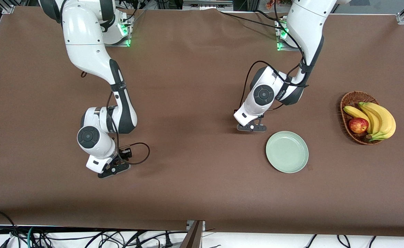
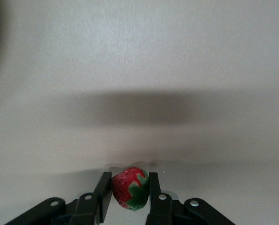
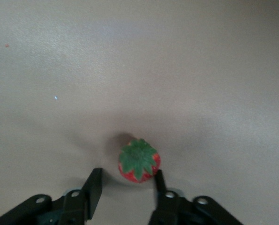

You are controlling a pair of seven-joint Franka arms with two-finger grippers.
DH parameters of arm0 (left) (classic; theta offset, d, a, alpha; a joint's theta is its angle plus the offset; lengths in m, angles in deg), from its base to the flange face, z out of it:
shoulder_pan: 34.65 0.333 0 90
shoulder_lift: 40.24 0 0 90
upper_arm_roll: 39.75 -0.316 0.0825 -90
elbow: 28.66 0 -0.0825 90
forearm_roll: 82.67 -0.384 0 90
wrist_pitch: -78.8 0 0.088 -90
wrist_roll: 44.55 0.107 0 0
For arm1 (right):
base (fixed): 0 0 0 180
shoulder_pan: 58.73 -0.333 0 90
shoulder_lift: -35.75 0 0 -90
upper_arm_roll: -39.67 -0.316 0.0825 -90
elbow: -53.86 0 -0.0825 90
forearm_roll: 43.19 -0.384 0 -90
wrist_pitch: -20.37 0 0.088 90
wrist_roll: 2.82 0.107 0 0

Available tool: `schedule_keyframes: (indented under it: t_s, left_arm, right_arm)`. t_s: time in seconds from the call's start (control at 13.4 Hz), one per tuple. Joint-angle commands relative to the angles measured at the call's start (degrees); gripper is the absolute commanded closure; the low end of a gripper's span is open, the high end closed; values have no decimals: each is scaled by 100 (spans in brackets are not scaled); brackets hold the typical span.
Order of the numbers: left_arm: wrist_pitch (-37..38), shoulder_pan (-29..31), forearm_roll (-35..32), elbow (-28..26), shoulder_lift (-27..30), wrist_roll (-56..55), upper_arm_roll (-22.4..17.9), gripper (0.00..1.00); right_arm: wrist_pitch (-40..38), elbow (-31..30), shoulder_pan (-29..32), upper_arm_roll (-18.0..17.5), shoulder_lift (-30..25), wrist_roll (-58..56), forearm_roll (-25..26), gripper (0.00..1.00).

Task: Collect all strawberries into plate
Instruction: 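Carry the strawberry over the plate while the right gripper grasps another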

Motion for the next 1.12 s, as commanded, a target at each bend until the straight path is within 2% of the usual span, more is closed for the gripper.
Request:
schedule_keyframes:
  t_s: [0.0, 0.07, 0.15, 0.37, 0.52, 0.67, 0.82, 0.9, 0.97, 1.05]
  left_arm:
    - [1046, 63, -67, 502, 269, 367, -106, 77]
    - [1582, 203, -76, 853, 243, 692, -132, 76]
    - [1909, 387, -76, 1109, 234, 1060, -124, 76]
    - [2027, 1010, -408, 1261, 225, 2876, -133, 75]
    - [1783, 1450, -646, 1374, 50, 4169, -124, 67]
    - [1213, 1645, -700, 1402, -187, 5207, -133, 58]
    - [675, 1908, -692, 1402, -512, 6166, -107, 63]
    - [543, 1927, -665, 1410, -601, 6423, -106, 63]
    - [489, 1927, -665, 1410, -628, 6495, -106, 63]
    - [489, 1927, -665, 1410, -628, 6504, -106, 62]
  right_arm:
    - [11, -33, 71, -98, -17, -152, -183, 84]
    - [-33, -15, 71, -98, -35, -135, -227, 93]
    - [-138, 2, 36, -150, -96, -100, -254, 97]
    - [-979, 300, -200, -221, -237, 696, -622, 96]
    - [-1403, 581, -517, -195, -263, 1523, -579, 96]
    - [-1413, 609, -580, -186, -272, 1623, -570, 96]
    - [-1413, 609, -562, -160, -272, 1571, -527, 93]
    - [-1413, 609, -510, -116, -272, 1483, -370, 79]
    - [-1352, 618, -448, -29, -263, 1256, -203, 50]
    - [-1308, 618, -317, -19, -237, 854, -192, 31]
